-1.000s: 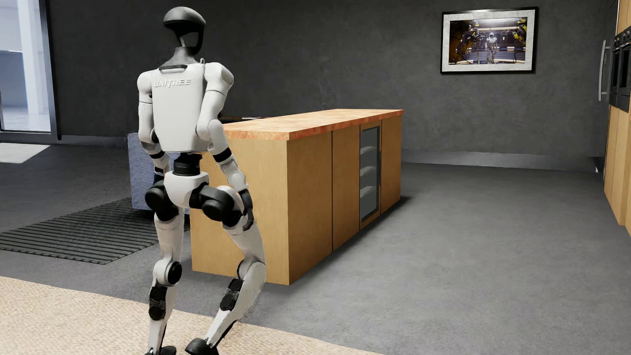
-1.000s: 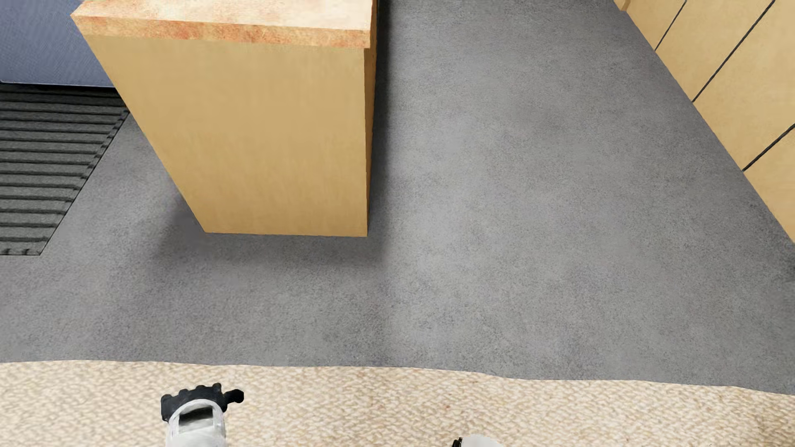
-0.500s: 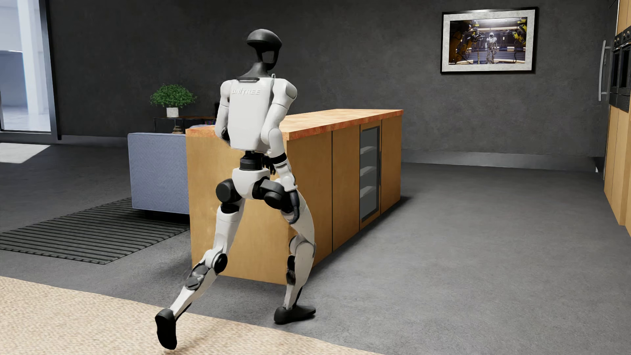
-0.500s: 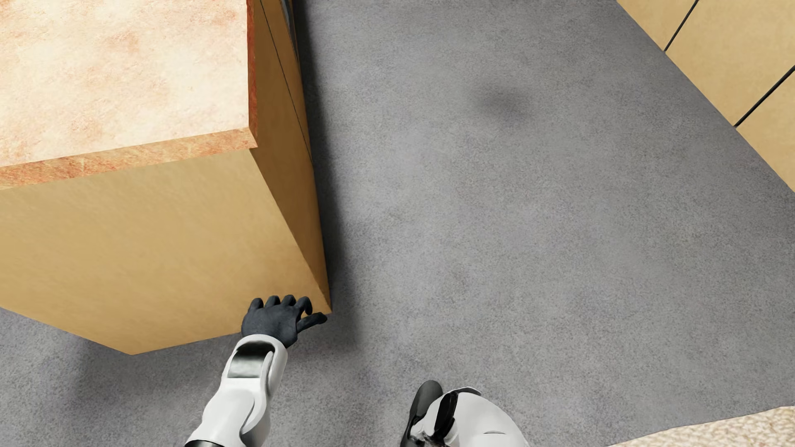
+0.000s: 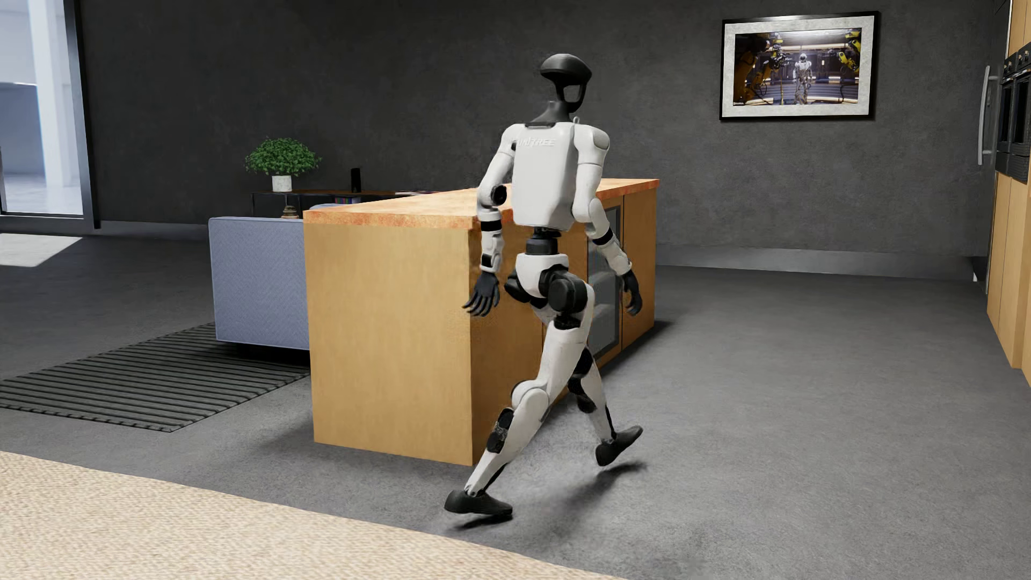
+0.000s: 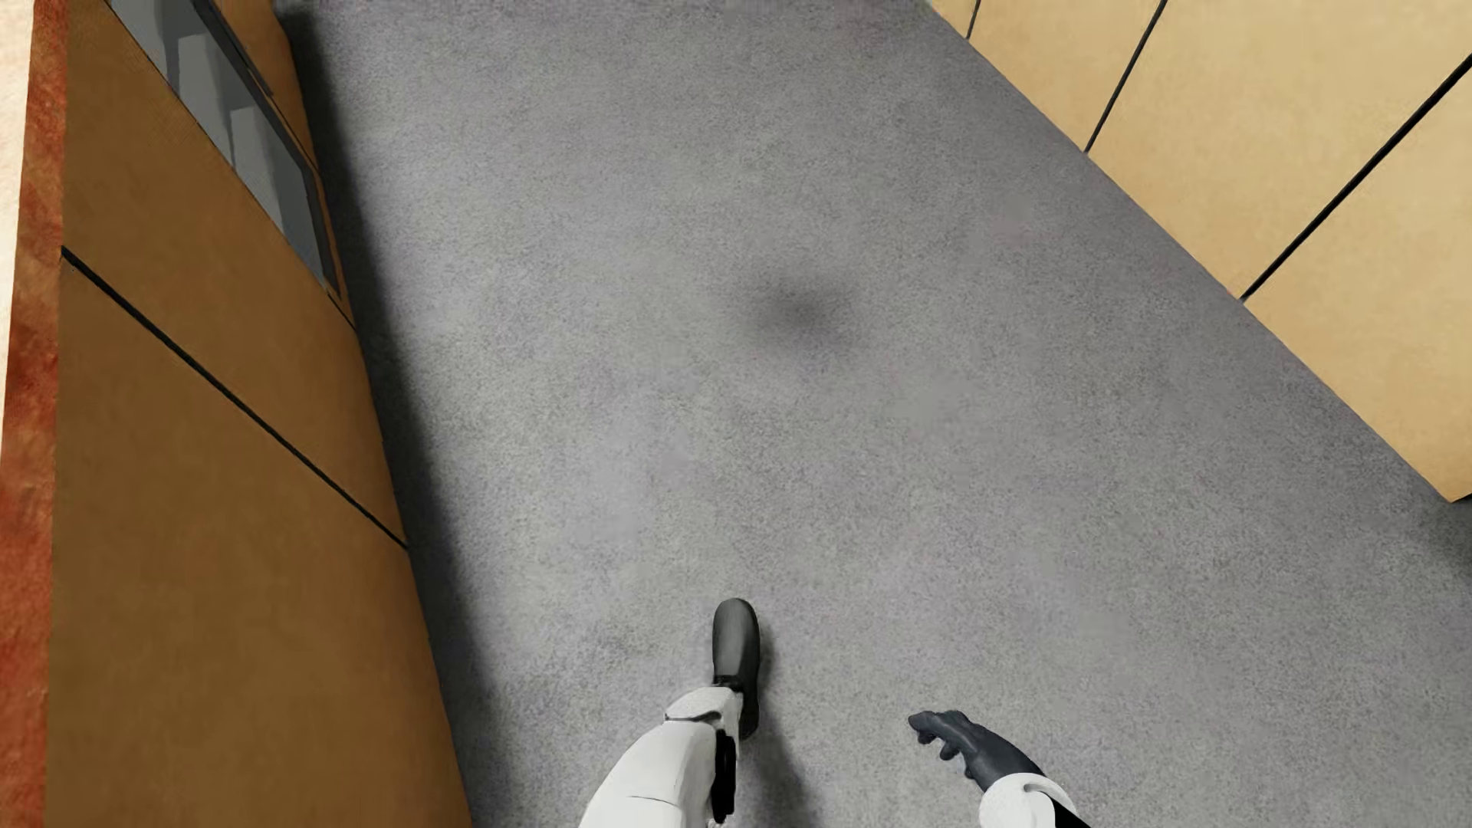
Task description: Circle the counter
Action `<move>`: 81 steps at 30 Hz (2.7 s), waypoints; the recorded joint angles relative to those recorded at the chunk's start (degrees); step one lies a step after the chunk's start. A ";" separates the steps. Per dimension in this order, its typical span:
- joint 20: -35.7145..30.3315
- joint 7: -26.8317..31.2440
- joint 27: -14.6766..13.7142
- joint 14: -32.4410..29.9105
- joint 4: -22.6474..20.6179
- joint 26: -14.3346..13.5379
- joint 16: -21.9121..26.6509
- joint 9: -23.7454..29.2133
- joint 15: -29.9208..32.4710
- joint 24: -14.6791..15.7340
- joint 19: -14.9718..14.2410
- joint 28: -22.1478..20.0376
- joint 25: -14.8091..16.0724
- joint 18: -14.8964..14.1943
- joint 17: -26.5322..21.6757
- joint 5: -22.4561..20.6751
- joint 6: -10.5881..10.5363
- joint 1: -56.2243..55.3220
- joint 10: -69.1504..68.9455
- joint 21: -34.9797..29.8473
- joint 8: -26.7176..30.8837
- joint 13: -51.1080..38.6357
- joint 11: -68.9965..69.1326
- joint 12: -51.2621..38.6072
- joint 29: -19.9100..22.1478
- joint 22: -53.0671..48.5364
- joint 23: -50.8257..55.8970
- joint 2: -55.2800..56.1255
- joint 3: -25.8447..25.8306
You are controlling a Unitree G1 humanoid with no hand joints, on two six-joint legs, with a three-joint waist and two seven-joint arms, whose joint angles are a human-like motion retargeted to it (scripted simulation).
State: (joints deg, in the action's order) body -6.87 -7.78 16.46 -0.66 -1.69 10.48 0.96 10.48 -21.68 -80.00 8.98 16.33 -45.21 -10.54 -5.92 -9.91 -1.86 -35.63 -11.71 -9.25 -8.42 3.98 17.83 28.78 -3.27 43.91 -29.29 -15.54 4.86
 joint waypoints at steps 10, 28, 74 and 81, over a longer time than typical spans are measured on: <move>-0.28 -3.66 1.92 10.99 -6.40 8.23 0.16 0.81 19.37 -3.37 -3.16 -11.39 -0.73 18.44 2.66 21.78 6.18 25.34 -15.64 9.16 4.17 16.52 63.43 -26.15 1.07 7.60 -6.30 36.85 -2.62; 6.54 4.47 2.34 -1.77 8.33 11.02 -0.83 0.02 9.29 16.13 -2.18 -22.09 -9.04 9.49 6.79 9.72 -1.45 21.72 -71.05 14.05 -8.58 16.14 17.03 -26.94 -3.98 -5.44 -9.94 31.66 -4.84; 13.26 -12.51 -2.82 -2.40 12.52 8.48 1.80 0.25 3.22 10.01 -12.36 -7.29 -6.93 7.04 -1.08 8.44 -2.19 8.80 0.77 9.55 -3.36 -6.07 1.35 -1.77 -6.65 1.30 -9.02 11.64 -0.57; 17.33 -21.39 0.62 1.07 8.96 8.74 -4.53 -0.19 16.76 7.30 -12.72 -12.55 -5.79 24.73 -1.89 15.32 1.12 12.17 -15.56 11.35 -8.83 0.67 25.97 -5.30 -7.47 -5.79 -10.37 4.63 0.80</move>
State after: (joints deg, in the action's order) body 10.46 -29.17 17.08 0.41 7.27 19.22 -3.57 10.30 -4.92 -72.70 -3.75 3.78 -51.00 14.19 -7.82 5.42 -0.74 -23.46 -27.27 2.10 -17.24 4.65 43.80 23.48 -10.75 38.12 -39.66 -10.90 5.66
